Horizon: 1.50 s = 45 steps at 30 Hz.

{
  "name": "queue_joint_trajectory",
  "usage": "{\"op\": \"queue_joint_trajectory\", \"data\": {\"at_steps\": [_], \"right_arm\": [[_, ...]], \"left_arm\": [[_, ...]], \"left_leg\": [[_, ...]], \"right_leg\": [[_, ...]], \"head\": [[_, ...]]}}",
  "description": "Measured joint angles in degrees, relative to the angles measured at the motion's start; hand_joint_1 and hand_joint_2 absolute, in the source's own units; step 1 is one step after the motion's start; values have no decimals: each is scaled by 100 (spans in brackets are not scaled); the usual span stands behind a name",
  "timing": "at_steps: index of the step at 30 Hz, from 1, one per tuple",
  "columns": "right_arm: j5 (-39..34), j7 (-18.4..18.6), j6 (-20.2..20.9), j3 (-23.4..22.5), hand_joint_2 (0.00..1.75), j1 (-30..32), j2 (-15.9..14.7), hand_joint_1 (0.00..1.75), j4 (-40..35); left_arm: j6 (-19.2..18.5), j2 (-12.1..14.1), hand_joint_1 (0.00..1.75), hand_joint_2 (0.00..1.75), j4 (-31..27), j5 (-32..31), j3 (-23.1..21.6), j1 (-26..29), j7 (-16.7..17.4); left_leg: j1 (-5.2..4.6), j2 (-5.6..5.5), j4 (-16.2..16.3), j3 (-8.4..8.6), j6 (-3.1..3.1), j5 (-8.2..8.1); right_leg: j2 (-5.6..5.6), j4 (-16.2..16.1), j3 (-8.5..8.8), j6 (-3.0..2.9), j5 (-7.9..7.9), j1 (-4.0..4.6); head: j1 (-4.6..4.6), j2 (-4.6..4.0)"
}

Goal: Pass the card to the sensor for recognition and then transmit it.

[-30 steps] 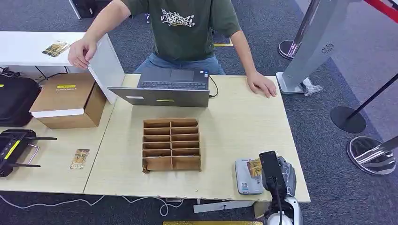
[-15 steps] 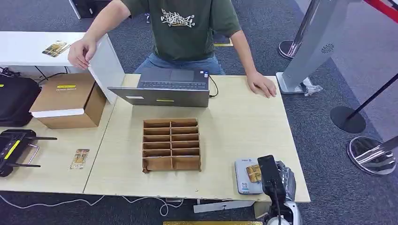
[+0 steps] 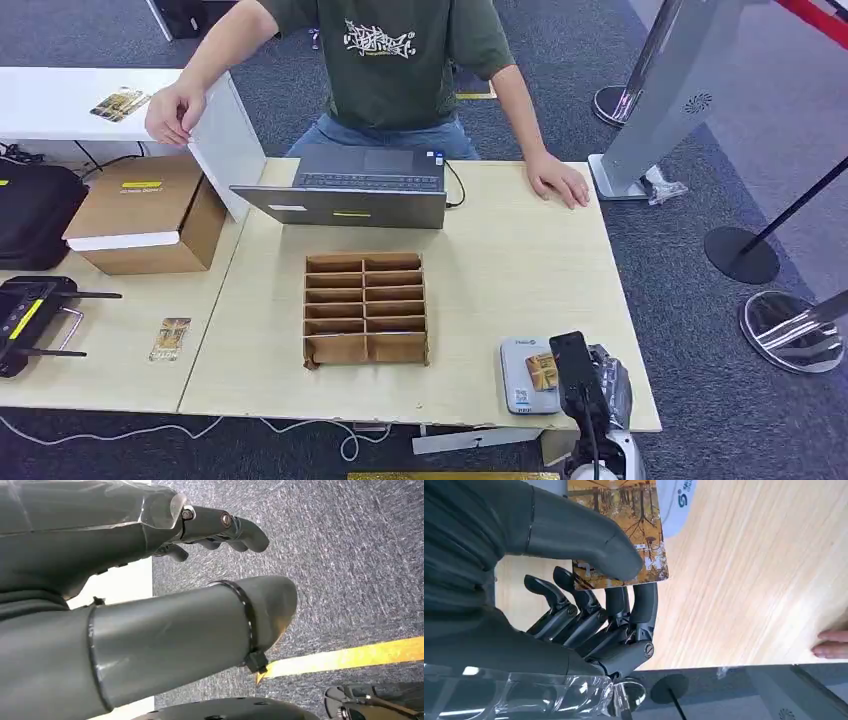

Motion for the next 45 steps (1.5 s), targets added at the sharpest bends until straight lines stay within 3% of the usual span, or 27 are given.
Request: {"op": "queue_joint_trajectory", "data": {"at_steps": [7,29,38,45], "right_arm": [[28,149,236,-46,175,14,0,175,61],[127,37,164,-120,175,-61,0,175,264],[177,-175,57,-120,175,-42,0,175,33],[387,-417,-92,-53,175,115,2,175,-592]], "left_arm": [[-7,0,0,0,0,-37,2,2,7],[-61,4,0,0,0,-37,35,2,-4],[-68,6,0,0,0,-39,46,1,-18],[-74,4,0,0,0,-44,92,2,-48]], "left_leg": [[0,0,0,0,0,0],[0,0,0,0,0,0],[0,0,0,0,0,0],[0,-1,0,-1,0,0]], "right_leg": [[0,0,0,0,0,0],[0,0,1,0,0,0],[0,0,1,0,0,0],[-1,0,1,0,0,0]], "head": [[0,0],[0,0],[0,0],[0,0]]}}
